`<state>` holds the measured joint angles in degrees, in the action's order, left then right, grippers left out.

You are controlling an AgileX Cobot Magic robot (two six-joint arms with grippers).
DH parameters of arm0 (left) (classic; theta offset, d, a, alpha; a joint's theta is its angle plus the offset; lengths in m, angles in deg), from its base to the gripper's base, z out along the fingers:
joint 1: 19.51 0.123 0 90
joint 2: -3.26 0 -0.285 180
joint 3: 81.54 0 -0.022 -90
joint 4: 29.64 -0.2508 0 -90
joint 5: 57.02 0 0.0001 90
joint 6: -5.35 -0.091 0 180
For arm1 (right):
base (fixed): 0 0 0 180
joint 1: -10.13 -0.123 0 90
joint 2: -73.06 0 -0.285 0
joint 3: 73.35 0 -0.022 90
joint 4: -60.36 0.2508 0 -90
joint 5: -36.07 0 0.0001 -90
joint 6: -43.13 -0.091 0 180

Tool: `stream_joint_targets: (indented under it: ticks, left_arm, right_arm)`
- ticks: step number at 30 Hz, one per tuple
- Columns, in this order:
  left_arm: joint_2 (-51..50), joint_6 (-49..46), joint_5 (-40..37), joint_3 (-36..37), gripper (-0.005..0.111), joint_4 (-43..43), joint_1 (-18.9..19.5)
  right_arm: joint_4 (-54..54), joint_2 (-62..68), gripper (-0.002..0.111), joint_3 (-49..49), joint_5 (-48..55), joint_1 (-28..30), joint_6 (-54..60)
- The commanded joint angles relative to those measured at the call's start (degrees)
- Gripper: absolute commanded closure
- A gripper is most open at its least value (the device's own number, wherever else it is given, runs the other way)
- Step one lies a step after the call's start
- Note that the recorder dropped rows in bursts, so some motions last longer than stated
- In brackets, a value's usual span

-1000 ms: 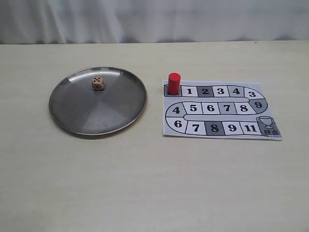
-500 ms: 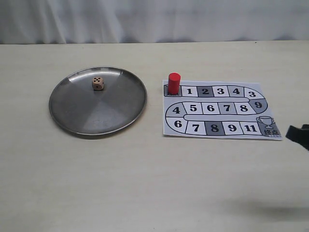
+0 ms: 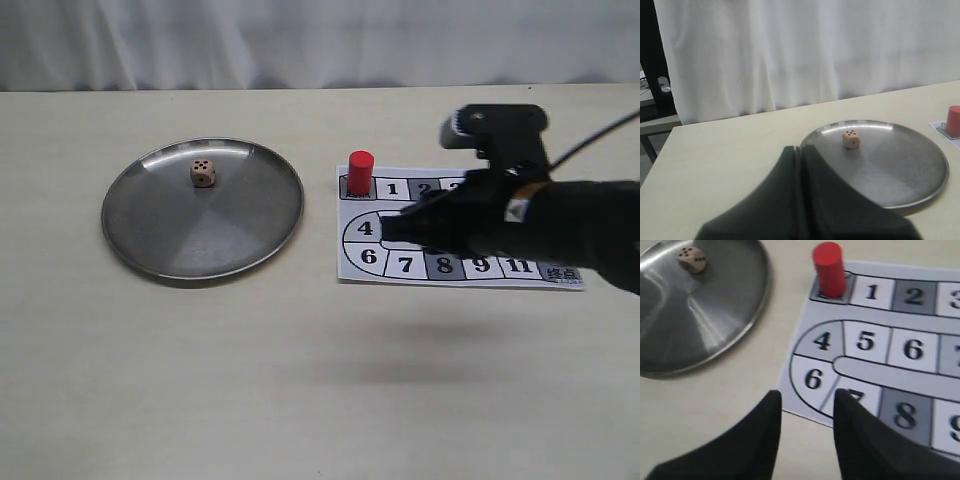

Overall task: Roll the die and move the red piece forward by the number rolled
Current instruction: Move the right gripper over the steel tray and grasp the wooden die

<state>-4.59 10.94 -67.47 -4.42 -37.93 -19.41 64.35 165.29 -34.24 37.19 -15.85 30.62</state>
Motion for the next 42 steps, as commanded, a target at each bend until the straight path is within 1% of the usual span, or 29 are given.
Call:
stream_joint_targets:
  ticks: [1,4,10,15,22,29,32,36,42]
  left_arm:
    - [0.1,0.1,0.5,0.1,0.107,0.0,-0.1]
    - [0.1,0.1,0.5,0.1,0.107,0.0,-0.1]
    - [0.1,0.1,0.5,0.1,0.107,0.0,-0.1]
    - [0.1,0.1,0.5,0.1,0.107,0.0,-0.1]
    - [0.1,0.1,0.5,0.1,0.107,0.0,-0.1]
    - [0.1,0.1,0.5,0.1,0.107,0.0,-0.1]
    - [0.1,0.1,0.5,0.1,0.107,0.0,-0.1]
    - [0.1,0.1,0.5,0.1,0.107,0.0,-0.1]
    - [0.1,0.1,0.5,0.1,0.107,0.0,-0.1]
  right_arm:
    - [-0.6,8.6,0.058,-11.1,4.9,-5.0,3.2]
    - [-0.6,14.2,0.055,-18.7,7.7,-7.5,4.6]
    - [-0.6,25.9,0.055,-34.4,13.3,-10.7,9.6]
    - [-0.6,34.5,0.055,-45.3,15.1,-10.8,10.2]
    - [-0.3,47.5,0.055,-64.8,19.6,-10.8,10.3]
    - [-0.3,60.4,0.055,-83.9,27.2,-10.8,10.3]
    - [-0.3,64.6,0.055,-89.8,28.3,-10.8,10.3]
    - [0.3,68.8,0.055,-95.2,28.3,-10.8,10.3]
    - [0.3,71.3,0.056,-97.1,26.1,-10.8,13.8]
